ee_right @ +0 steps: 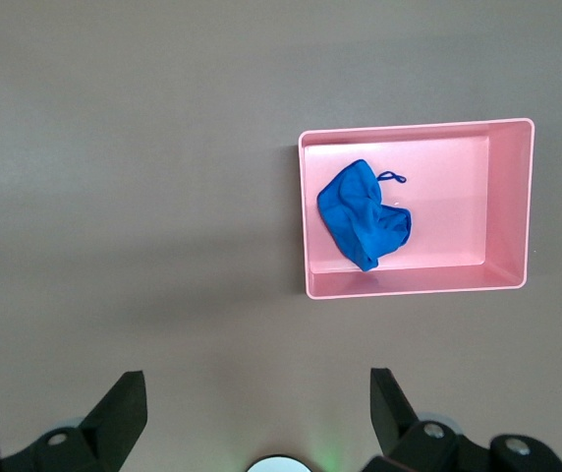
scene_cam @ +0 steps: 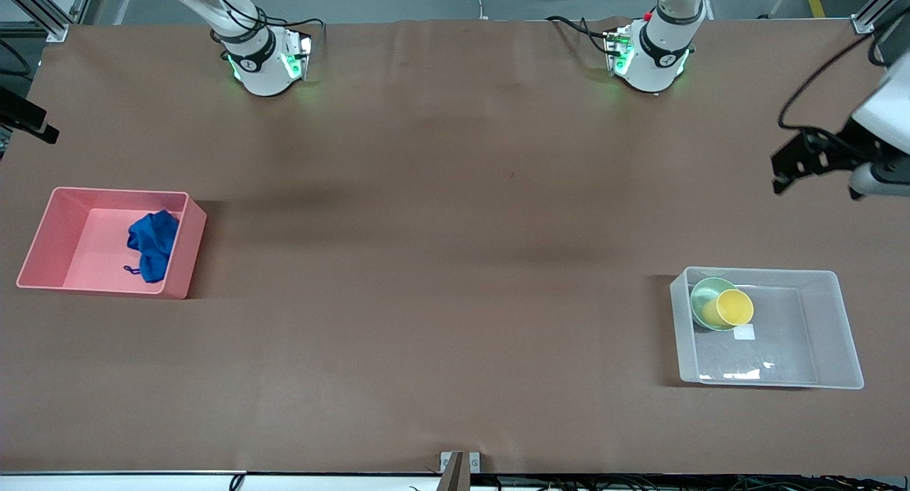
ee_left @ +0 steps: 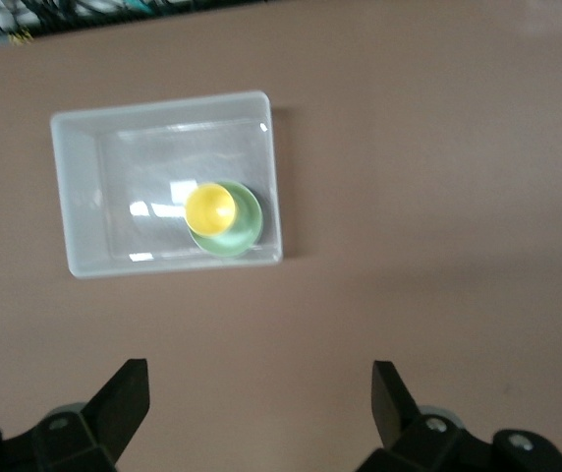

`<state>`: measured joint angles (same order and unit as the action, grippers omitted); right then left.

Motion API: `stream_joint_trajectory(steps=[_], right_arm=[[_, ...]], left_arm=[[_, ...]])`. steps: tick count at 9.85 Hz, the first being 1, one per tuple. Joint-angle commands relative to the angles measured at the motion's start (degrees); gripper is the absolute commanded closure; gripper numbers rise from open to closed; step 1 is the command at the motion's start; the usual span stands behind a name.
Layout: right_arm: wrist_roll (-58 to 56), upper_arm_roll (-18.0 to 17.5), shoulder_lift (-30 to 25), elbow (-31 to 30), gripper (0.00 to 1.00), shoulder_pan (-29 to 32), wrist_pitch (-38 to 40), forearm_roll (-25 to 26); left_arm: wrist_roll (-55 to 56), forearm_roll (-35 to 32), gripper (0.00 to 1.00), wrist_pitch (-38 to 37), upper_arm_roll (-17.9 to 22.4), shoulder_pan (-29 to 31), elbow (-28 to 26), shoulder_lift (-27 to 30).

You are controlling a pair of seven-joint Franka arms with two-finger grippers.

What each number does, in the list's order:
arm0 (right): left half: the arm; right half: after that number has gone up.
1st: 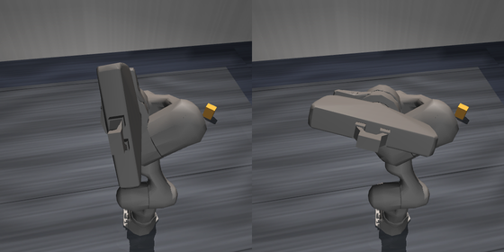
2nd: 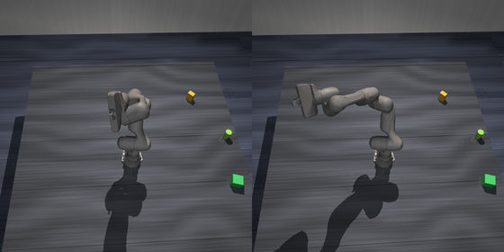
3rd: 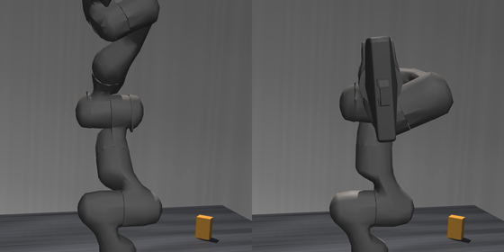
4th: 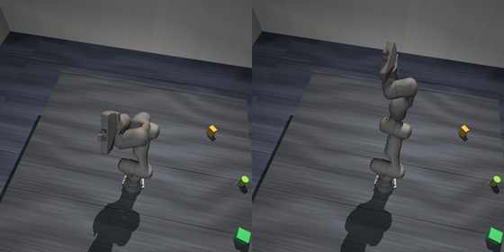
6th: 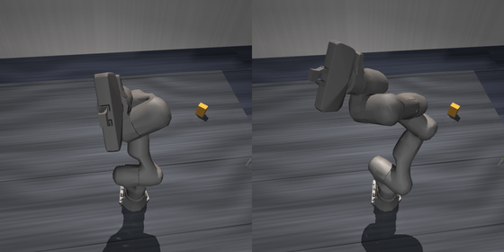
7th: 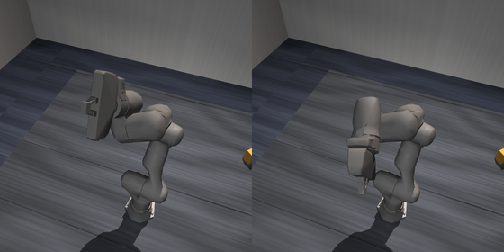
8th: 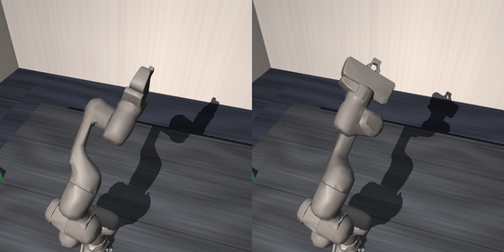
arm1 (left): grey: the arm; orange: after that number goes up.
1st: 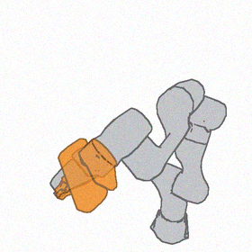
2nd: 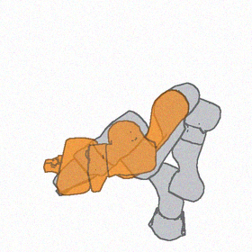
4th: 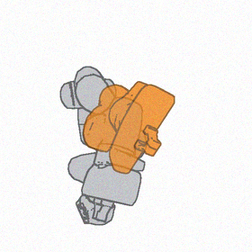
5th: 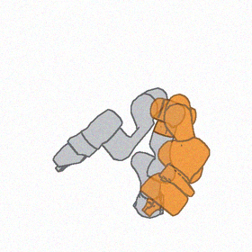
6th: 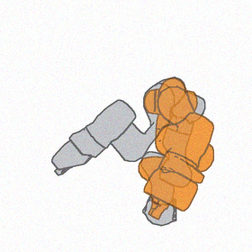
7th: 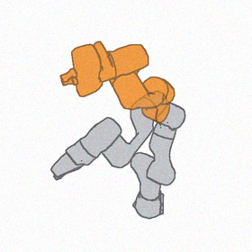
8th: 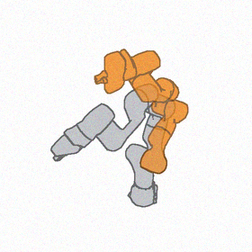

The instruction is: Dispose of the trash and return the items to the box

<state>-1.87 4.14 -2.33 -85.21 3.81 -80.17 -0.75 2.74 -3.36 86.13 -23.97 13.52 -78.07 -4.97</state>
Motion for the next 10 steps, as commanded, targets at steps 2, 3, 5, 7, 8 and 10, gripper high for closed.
stream_joint_trajectory(steps=[2, 3, 5, 7, 8, 10], right_arm=[[-0.41, -0.44, 0.13, 0.49, 0.0, 0.58, 0.45, 0.22], [-0.41, -0.44, 0.13, 0.49, 0.0, 0.58, 0.45, 0.22], [-0.41, -0.44, 0.13, 0.49, 0.0, 0.58, 0.45, 0.22], [-0.5, -0.44, 0.13, 0.49, 0.0, 0.58, 0.45, 0.22], [-0.41, -0.44, 0.13, 0.49, 0.0, 0.58, 0.45, 0.22], [-0.41, -0.44, 0.13, 0.49, 0.0, 0.58, 0.45, 0.22]], left_arm=[[0.69, 4.41, 0.0, -1.49, 15.97, -12.64, -10.5, 7.68], [0.78, 4.42, 0.0, -1.4, 15.89, -12.55, -12.26, 9.44], [1.74, 4.33, 0.0, -1.4, 15.89, -12.56, -13.51, 11.21], [1.74, 4.24, 0.0, -0.96, 15.71, -12.64, -13.6, 10.95], [1.74, 4.24, 0.0, -0.18, 15.62, -12.73, -13.51, 10.86], [1.74, 4.24, 0.0, 1.5, 15.62, -12.99, -13.25, 9.81]])
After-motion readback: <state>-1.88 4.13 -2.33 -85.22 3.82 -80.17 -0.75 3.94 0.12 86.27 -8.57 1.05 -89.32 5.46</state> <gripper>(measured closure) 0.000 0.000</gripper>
